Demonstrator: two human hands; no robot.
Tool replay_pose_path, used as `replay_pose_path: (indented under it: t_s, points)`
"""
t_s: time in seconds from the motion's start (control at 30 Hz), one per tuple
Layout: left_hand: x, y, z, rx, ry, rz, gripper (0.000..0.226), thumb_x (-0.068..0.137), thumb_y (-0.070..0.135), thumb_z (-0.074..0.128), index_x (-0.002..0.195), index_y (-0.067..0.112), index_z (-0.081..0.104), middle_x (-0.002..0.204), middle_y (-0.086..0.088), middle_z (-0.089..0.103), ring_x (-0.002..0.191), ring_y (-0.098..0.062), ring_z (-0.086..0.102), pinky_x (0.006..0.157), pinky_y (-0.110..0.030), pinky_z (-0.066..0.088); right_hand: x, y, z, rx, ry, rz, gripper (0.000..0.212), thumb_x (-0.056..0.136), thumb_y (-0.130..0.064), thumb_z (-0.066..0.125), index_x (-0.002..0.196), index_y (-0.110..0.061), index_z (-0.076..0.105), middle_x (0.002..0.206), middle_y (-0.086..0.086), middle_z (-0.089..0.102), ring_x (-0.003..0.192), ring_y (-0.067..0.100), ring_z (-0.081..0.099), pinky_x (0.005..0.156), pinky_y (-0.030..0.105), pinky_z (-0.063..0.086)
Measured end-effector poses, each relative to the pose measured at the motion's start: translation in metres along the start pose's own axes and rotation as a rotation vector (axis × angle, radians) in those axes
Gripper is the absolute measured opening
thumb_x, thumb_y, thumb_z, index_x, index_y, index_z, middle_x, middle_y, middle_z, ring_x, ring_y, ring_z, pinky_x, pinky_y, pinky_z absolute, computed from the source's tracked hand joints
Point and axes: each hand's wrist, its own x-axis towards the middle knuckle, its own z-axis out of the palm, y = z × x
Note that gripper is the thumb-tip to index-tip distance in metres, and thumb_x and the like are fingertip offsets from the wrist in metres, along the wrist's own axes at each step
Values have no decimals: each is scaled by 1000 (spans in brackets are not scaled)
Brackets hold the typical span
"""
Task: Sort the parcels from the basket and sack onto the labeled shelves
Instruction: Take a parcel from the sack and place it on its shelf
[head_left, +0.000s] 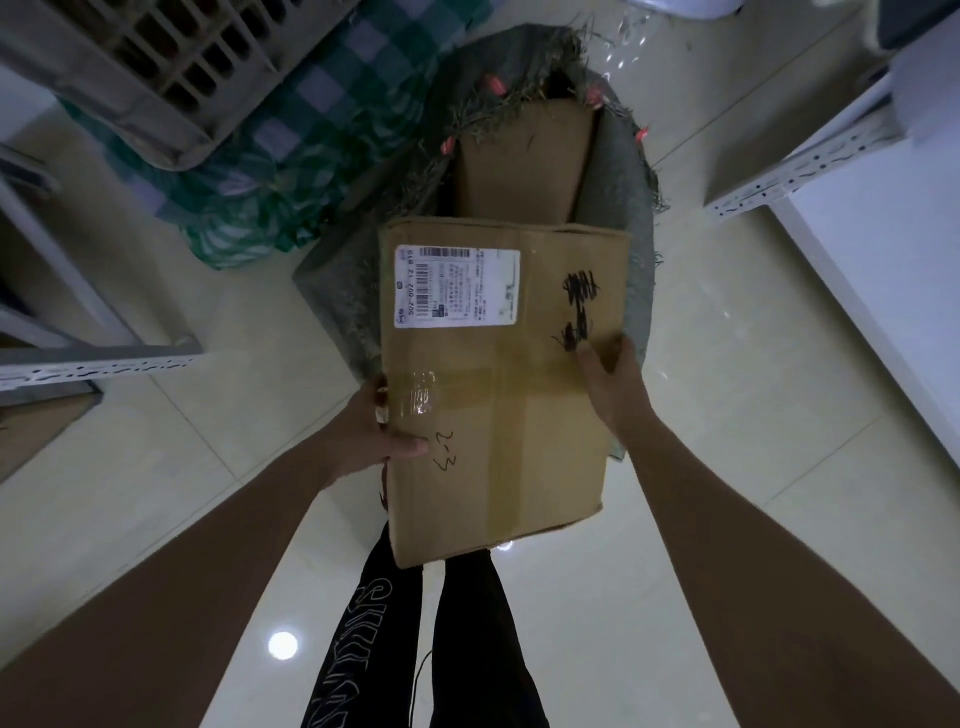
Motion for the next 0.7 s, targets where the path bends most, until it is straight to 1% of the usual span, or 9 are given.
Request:
replay_pose_path:
  t_s: [0.1, 0.2, 0.27, 0.33, 0.4, 0.5, 0.57, 0.63, 0.7]
  points:
    - [1, 3, -11, 108, -51, -6, 97, 73, 3, 79, 148, 21, 20, 127, 4, 43, 95, -6, 56, 65, -19, 51, 16, -29, -9, 219, 97, -18, 71, 91, -57, 57, 144, -15, 34, 131, 0, 48, 125, 23, 49, 104, 40, 44]
    - [-1, 0, -20, 192, -76, -25, 100, 73, 7, 80, 149, 22, 17, 128, 6, 42, 99, -8, 55, 78, -24, 50, 18, -48, -19, 429, 40, 19, 55, 89, -46, 65, 127, -19, 37, 117, -1, 49, 101, 13, 55, 77, 25, 50]
    - [-3, -1, -23, 209, -59, -42, 101, 74, 8, 80, 150, 22, 14, 132, 6, 39, 110, -15, 50, 91, -34, 46, 17, -51, -22, 480, -3, 16, 52, 85, -39, 71, 118, -20, 35, 117, 1, 54, 92, 10, 59, 69, 23, 51]
    - [-5, -2, -27, 177, -44, -59, 101, 75, 12, 80, 150, 24, 12, 142, 1, 37, 119, -21, 47, 93, -37, 45, 13, -53, -24, 512, -64, -5, 58, 81, -36, 77, 120, -18, 38, 119, 4, 59, 95, 13, 64, 69, 27, 55]
    - [-8, 0, -29, 139, -48, -83, 106, 72, 32, 83, 150, 28, 12, 148, -2, 34, 119, -21, 47, 84, -31, 48, 11, -54, -29, 529, -178, -41, 74, 73, -43, 82, 129, -13, 44, 120, 7, 65, 102, 21, 68, 74, 32, 58]
    - [-16, 12, -29, 91, -45, -108, 139, 31, 71, 78, 149, 30, 17, 141, 1, 43, 116, -17, 51, 80, -27, 47, 4, -57, -37, 456, -311, -127, 100, 53, -62, 86, 134, -13, 53, 121, 10, 68, 110, 25, 67, 88, 41, 57]
    - [-21, 21, -31, 7, -19, -69, 148, 13, 84, 72, 143, 32, 26, 125, 8, 53, 101, -7, 56, 72, -23, 46, -2, -57, -40, 435, -317, -166, 102, 50, -65, 85, 133, -14, 54, 121, 9, 68, 111, 25, 66, 92, 44, 55]
    - [-24, 28, -33, -55, 14, -15, 142, 10, 88, 68, 136, 34, 30, 113, 16, 56, 93, 2, 55, 69, -21, 45, -8, -53, -40, 449, -283, -182, 102, 49, -64, 87, 132, -15, 54, 121, 8, 68, 111, 24, 66, 95, 47, 53]
    - [-24, 36, -38, -79, 41, 32, 140, 13, 88, 69, 137, 35, 30, 117, 18, 56, 93, 3, 55, 70, -21, 46, -15, -47, -41, 472, -241, -172, 105, 45, -63, 89, 132, -17, 53, 122, 7, 68, 112, 24, 66, 96, 48, 52]
